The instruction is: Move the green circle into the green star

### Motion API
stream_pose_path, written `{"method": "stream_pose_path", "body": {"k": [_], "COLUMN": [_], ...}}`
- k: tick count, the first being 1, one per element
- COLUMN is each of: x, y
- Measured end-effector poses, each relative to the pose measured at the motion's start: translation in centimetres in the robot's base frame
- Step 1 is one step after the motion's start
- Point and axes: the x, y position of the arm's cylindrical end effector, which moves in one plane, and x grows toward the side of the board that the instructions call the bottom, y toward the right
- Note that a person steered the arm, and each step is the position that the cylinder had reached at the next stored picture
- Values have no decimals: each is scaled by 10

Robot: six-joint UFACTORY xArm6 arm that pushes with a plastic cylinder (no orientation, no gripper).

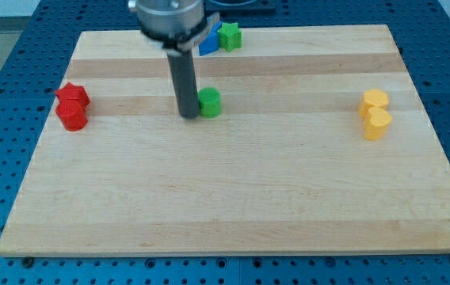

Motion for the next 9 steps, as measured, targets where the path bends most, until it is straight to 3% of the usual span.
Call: {"method": "stream_pose_path", "body": {"k": [1, 2, 3, 5, 6, 7, 9], "x": [-17, 42, 40, -70, -42, -28, -59], "y": [1, 3, 29, 43, 44, 7, 31]}}
